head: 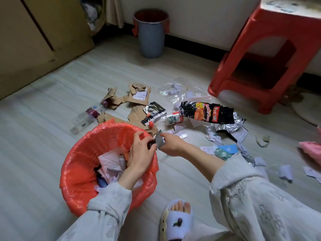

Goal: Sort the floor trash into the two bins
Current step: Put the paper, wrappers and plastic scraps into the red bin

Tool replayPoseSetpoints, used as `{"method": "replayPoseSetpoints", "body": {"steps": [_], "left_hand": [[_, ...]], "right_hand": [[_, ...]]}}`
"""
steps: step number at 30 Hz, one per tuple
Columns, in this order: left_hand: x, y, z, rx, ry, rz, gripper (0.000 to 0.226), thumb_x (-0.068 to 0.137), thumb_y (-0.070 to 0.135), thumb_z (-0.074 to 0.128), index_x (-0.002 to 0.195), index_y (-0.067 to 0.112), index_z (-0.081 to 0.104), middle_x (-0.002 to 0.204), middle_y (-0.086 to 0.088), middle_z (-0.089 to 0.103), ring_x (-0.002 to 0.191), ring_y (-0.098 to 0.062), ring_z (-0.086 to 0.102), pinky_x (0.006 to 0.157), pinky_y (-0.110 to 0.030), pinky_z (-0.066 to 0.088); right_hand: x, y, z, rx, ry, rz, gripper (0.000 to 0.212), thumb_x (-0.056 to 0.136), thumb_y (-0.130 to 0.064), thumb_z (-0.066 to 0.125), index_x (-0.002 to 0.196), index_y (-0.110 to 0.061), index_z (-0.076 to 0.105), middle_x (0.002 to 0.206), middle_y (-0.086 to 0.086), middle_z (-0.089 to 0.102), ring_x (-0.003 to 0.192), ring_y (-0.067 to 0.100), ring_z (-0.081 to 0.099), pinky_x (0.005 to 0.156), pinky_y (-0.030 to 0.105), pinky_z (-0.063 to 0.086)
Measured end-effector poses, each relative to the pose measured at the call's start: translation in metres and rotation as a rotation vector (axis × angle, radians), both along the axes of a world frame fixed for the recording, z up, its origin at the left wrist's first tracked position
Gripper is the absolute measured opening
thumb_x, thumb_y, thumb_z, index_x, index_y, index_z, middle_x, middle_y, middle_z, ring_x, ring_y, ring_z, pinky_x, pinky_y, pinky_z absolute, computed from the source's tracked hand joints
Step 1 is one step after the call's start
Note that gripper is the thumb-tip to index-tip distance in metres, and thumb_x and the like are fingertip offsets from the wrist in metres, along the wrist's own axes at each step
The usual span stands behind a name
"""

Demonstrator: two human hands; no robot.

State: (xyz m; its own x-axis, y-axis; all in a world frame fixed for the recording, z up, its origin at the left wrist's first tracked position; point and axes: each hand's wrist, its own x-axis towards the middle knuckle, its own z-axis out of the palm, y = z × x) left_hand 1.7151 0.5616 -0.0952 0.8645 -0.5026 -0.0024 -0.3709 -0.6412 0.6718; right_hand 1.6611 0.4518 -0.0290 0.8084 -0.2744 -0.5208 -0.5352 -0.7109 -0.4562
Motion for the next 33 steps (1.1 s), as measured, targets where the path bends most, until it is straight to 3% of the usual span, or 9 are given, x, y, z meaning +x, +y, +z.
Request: {"method": "replayPoseSetpoints", "body": {"steps": [3, 7, 9, 13, 17, 20, 23, 26, 33], "left_hand": [[0.006, 0.003, 0.012, -0.186, 0.075, 0.063, 0.015, 0.083, 0.012, 0.064, 0.096, 0.009, 0.071, 0.107, -0.009, 0.061, 0.098, -0.019, 0.058, 0.089, -0.021, 0.039], [0.018, 0.016, 0.046, -0.487, 0.402, -0.007, 0.012, 0.089, 0.002, 0.056, 0.087, 0.012, 0.062, 0.077, 0.006, 0.068, 0.065, 0.007, 0.059, 0.066, -0.011, 0.049], [0.019, 0.024, 0.063, -0.627, 0.553, -0.027, 0.018, 0.090, 0.001, 0.052, 0.083, 0.015, 0.060, 0.067, 0.011, 0.069, 0.064, 0.003, 0.062, 0.065, -0.014, 0.052], [0.022, 0.039, 0.086, -0.681, 0.627, -0.050, 0.016, 0.090, 0.002, 0.052, 0.085, 0.014, 0.061, 0.075, 0.004, 0.070, 0.071, -0.006, 0.065, 0.071, -0.023, 0.054], [0.019, 0.052, 0.097, -0.598, 0.489, -0.050, 0.018, 0.086, 0.001, 0.058, 0.081, 0.018, 0.063, 0.075, 0.004, 0.067, 0.068, -0.004, 0.061, 0.076, -0.023, 0.050], [0.018, 0.061, 0.092, -0.473, 0.283, 0.048, 0.013, 0.083, 0.006, 0.065, 0.078, 0.018, 0.064, 0.080, 0.000, 0.064, 0.073, -0.006, 0.059, 0.074, -0.020, 0.045], [0.016, 0.067, 0.088, -0.396, 0.260, 0.082, 0.004, 0.082, 0.010, 0.067, 0.081, 0.013, 0.066, 0.086, -0.005, 0.064, 0.078, -0.013, 0.057, 0.074, -0.020, 0.044], [0.013, 0.072, 0.091, -0.454, 0.372, 0.136, 0.008, 0.084, 0.004, 0.063, 0.085, 0.011, 0.066, 0.073, 0.005, 0.062, 0.066, -0.005, 0.053, 0.057, -0.010, 0.040], [0.013, 0.087, 0.096, -0.526, 0.612, 0.020, 0.015, 0.082, -0.004, 0.061, 0.092, 0.008, 0.061, 0.069, 0.003, 0.067, 0.053, 0.005, 0.059, 0.050, -0.007, 0.042]], "right_hand": [[-0.005, -0.003, 0.003, 0.017, -0.020, -0.005, 0.045, 0.091, -0.015, 0.052, 0.133, -0.002, 0.040, 0.132, 0.018, 0.051, 0.119, 0.034, 0.050, 0.090, 0.033, 0.042], [-0.009, -0.016, 0.001, -0.018, -0.178, -0.014, 0.079, 0.082, -0.030, 0.069, 0.143, -0.010, 0.025, 0.145, 0.012, 0.039, 0.129, 0.029, 0.042, 0.101, 0.035, 0.038], [-0.011, -0.020, 0.006, -0.143, -0.316, 0.012, 0.084, 0.082, -0.037, 0.067, 0.147, -0.014, 0.019, 0.151, 0.007, 0.030, 0.135, 0.025, 0.034, 0.109, 0.038, 0.033], [-0.011, -0.017, 0.022, -0.302, -0.562, -0.056, 0.044, 0.095, -0.030, 0.050, 0.137, -0.018, 0.045, 0.137, 0.003, 0.052, 0.124, 0.022, 0.048, 0.102, 0.039, 0.041], [-0.010, -0.001, 0.042, -0.150, -0.666, -0.243, 0.025, 0.095, -0.024, 0.050, 0.103, -0.011, 0.070, 0.113, 0.007, 0.067, 0.104, 0.022, 0.058, 0.089, 0.031, 0.042], [-0.008, 0.012, 0.052, 0.064, -0.680, -0.357, 0.027, 0.093, -0.017, 0.051, 0.070, -0.012, 0.065, 0.079, 0.011, 0.065, 0.074, 0.024, 0.059, 0.073, 0.031, 0.047], [-0.002, 0.029, 0.058, 0.490, -0.654, -0.487, 0.027, 0.093, -0.011, 0.047, 0.091, 0.012, 0.062, 0.085, 0.026, 0.066, 0.069, 0.027, 0.065, 0.073, 0.038, 0.059], [-0.002, 0.046, 0.066, 0.812, -0.576, -0.467, 0.022, 0.095, -0.012, 0.049, 0.099, 0.007, 0.060, 0.088, 0.017, 0.064, 0.066, 0.019, 0.065, 0.065, 0.025, 0.057], [-0.010, 0.048, 0.068, 0.956, -0.479, -0.391, 0.026, 0.094, -0.015, 0.053, 0.114, 0.000, 0.062, 0.104, 0.017, 0.068, 0.089, 0.025, 0.066, 0.081, 0.031, 0.056]]}}
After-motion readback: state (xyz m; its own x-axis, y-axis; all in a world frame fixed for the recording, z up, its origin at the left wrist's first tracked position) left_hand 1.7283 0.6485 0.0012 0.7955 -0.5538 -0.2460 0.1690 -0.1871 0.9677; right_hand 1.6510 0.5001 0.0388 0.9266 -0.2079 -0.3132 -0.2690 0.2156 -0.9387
